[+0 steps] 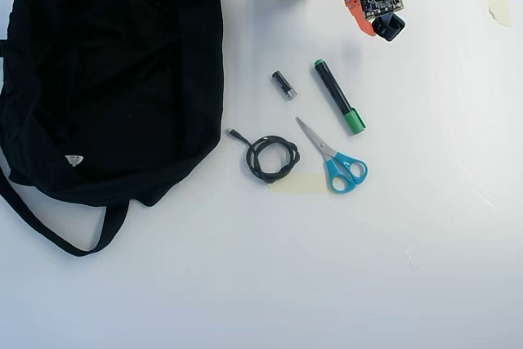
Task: Put the bike light into the black bag
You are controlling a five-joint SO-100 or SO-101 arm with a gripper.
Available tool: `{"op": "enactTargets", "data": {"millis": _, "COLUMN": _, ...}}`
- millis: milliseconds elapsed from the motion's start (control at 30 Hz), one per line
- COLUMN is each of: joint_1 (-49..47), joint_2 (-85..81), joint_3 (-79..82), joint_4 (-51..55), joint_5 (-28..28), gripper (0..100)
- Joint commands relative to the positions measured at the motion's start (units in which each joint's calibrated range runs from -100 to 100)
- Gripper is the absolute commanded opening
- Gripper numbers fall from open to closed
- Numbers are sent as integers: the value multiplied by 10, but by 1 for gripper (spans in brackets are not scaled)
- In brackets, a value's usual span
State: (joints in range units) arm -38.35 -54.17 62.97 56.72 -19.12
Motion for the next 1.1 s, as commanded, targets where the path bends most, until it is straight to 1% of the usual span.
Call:
{"op": "enactTargets", "data": {"millis": 0, "joint_1": 19, "joint_2": 0, "joint_3": -44, "joint_4": 1, "joint_5": 3, "gripper": 2}}
{"op": "enactTargets", "data": {"millis": 300, "joint_1": 77, "joint_2": 0, "joint_3": -82, "joint_4": 0, "joint_5": 3, "gripper": 2}}
{"op": "enactTargets", "data": {"millis": 467, "joint_1": 130, "joint_2": 0, "joint_3": -88, "joint_4": -5, "joint_5": 4, "gripper": 2}}
{"op": "enactTargets", "data": {"millis": 767, "joint_1": 239, "joint_2": 0, "joint_3": -89, "joint_4": -7, "joint_5": 84, "gripper": 2}}
{"op": "enactTargets", "data": {"millis": 867, "joint_1": 271, "joint_2": 0, "joint_3": -89, "joint_4": -26, "joint_5": 111, "gripper": 2}}
{"op": "enactTargets", "data": {"millis": 1000, "joint_1": 313, "joint_2": 1, "joint_3": -85, "joint_4": -45, "joint_5": 127, "gripper": 2}}
{"op": "enactTargets", "data": {"millis": 1067, "joint_1": 335, "joint_2": 1, "joint_3": -83, "joint_4": -48, "joint_5": 151, "gripper": 2}}
